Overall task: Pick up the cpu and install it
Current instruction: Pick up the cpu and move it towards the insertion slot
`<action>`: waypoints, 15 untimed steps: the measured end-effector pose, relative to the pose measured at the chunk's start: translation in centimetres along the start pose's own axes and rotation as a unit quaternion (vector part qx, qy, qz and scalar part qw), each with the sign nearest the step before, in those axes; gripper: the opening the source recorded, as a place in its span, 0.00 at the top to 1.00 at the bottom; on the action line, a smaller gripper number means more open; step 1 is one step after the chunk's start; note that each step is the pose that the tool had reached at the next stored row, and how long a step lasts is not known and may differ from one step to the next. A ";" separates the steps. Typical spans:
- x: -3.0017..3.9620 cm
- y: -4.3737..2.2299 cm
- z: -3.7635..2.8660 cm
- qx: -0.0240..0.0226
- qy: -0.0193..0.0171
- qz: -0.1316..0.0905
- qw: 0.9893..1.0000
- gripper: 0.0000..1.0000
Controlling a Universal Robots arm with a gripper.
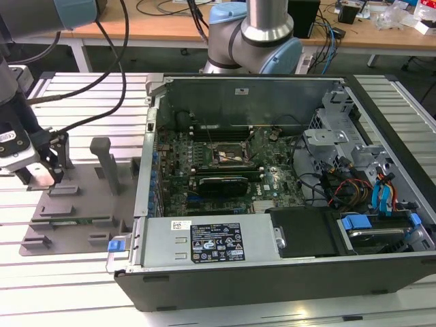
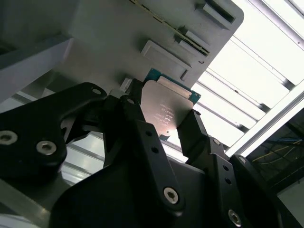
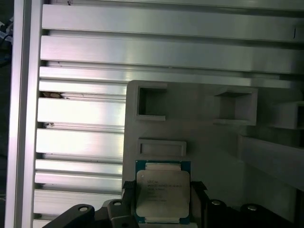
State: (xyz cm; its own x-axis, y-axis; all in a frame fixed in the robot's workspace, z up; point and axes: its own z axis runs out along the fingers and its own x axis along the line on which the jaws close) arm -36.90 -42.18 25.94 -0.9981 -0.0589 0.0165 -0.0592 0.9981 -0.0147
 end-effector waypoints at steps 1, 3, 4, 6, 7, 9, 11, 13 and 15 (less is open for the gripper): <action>0.00 0.00 -0.06 0.000 0.000 0.000 1.000 0.45; 0.01 0.00 -0.23 0.000 0.000 0.000 1.000 0.45; 0.01 0.00 -0.42 0.000 0.000 0.000 1.000 0.45; 0.01 -0.01 -0.67 0.000 0.000 0.000 1.000 0.45; 0.01 -0.01 -0.72 0.000 0.000 0.000 1.000 0.45; 0.02 -0.01 -1.00 0.000 0.000 0.000 1.000 0.45; 0.02 -0.02 -1.46 0.000 0.000 0.000 1.000 0.45; 0.03 -0.03 -1.85 0.001 0.000 0.000 1.000 0.45; 0.03 -0.03 -2.08 0.001 0.000 0.000 1.000 0.45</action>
State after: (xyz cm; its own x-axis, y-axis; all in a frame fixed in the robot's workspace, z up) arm -36.90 -42.17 28.02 -0.9981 -0.0589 0.0166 -0.0592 0.9981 -0.0159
